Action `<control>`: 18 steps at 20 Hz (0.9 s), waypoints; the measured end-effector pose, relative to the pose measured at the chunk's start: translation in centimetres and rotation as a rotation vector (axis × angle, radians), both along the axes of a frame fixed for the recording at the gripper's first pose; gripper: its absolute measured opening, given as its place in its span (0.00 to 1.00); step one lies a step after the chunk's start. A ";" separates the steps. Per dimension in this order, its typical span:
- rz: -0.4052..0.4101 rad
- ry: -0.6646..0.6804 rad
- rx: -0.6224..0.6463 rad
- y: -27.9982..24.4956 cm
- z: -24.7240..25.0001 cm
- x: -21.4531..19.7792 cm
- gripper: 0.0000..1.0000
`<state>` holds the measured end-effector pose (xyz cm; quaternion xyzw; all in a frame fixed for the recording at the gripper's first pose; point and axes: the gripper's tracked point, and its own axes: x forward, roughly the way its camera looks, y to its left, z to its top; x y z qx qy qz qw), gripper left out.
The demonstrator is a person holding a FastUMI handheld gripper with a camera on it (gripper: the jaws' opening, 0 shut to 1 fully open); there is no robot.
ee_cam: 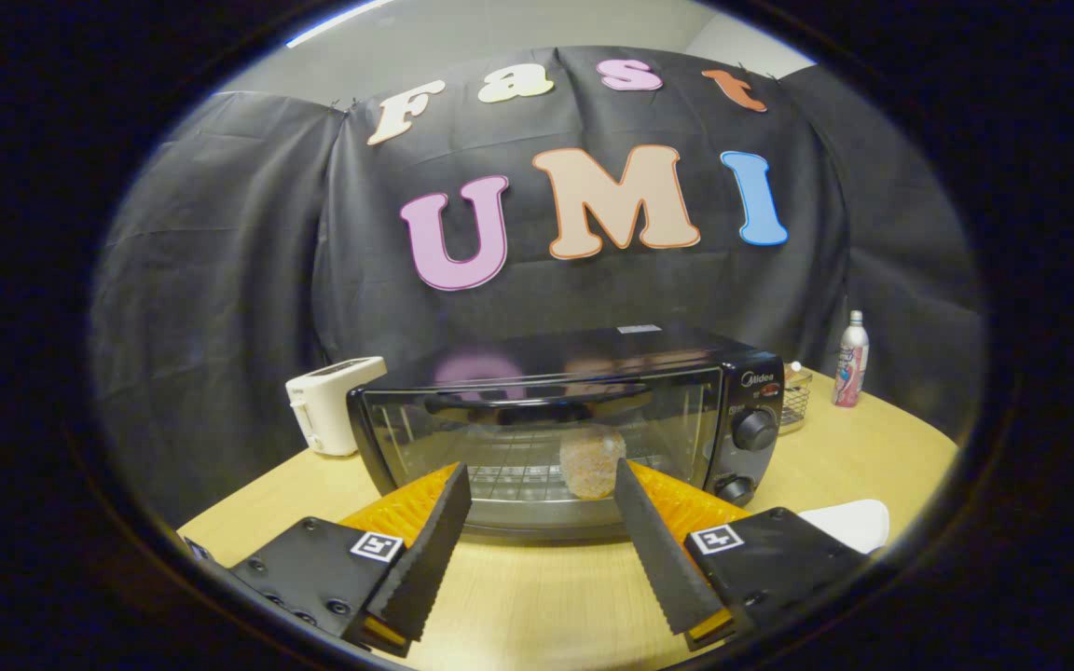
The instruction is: Open the toaster oven, put the food inside, and close the toaster oven door.
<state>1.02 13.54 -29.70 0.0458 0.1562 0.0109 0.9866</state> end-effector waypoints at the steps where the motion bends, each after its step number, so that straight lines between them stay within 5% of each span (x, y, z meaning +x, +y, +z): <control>1: -0.003 -0.001 0.006 0.0 0.0 0.3 0.97; 18: 0.023 -0.100 -0.077 -4.2 9.5 -3.1 0.97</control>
